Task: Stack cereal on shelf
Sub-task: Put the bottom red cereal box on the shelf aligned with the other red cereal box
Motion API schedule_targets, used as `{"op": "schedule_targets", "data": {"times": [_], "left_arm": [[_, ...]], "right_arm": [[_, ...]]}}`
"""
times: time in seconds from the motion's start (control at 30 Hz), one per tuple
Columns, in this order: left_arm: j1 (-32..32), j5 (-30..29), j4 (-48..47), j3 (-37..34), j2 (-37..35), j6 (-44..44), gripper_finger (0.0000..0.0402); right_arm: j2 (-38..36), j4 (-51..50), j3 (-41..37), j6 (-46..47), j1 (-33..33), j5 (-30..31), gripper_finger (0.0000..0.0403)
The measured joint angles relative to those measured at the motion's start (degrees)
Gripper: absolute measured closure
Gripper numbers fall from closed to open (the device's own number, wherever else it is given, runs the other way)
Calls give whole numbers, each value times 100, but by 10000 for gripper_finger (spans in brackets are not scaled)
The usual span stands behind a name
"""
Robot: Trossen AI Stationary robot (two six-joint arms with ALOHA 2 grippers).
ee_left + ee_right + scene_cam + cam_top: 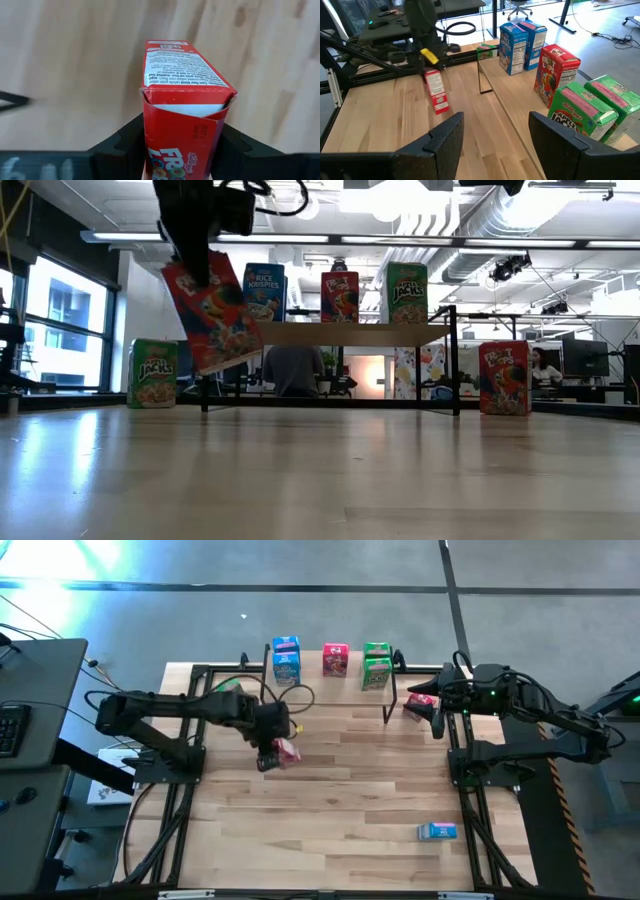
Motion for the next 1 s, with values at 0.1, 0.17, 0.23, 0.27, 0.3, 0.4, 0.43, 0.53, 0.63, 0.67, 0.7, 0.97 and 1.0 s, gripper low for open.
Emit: {"op": "schedule_targets", "data": {"times": [0.1, 0.17, 0.23, 0.27, 0.3, 0.4, 0.43, 0.53, 0.63, 0.67, 0.7, 0.97, 1.0], "left_arm": [[179, -363, -6, 0, 0, 582, 245], [260, -694, -26, 0, 1, 893, 245], [320, -981, -47, 0, 19, 1209, 245], [340, -1094, -61, 0, 39, 1360, 245], [370, -1193, -87, 0, 66, 1509, 245], [424, -1326, -223, 2, 189, 1824, 245], [445, -1328, -260, 1, 254, 1889, 245], [450, -1287, -276, 0, 440, 2059, 245], [441, -1103, -171, 2, 588, 2125, 245], [439, -1033, -130, 2, 628, 2120, 245], [439, -988, -144, 32, 658, 2096, 245], [317, -926, -498, 805, 1148, 2097, 245], [264, -926, -633, 914, 1259, 2139, 245]], "right_arm": [[-1, 2, 0, 0, -1, -1, 187], [0, 2, 0, 0, -2, -1, 187], [0, 2, 0, 0, -1, -1, 187], [0, 0, 0, 0, 0, 0, 187], [0, 0, 0, 0, 0, -2, 187], [0, 2, 0, 0, -1, -1, 187], [0, 2, 0, -1, -1, -1, 187], [0, 2, 0, 0, -2, -2, 187], [-2, 2, 0, -1, -2, 0, 187], [0, 0, 0, 0, 0, -2, 187], [0, 1, 0, 0, -1, -1, 187], [0, 1, 0, -1, 0, -1, 187], [-2, 1, 0, 0, -1, 0, 187]]}}
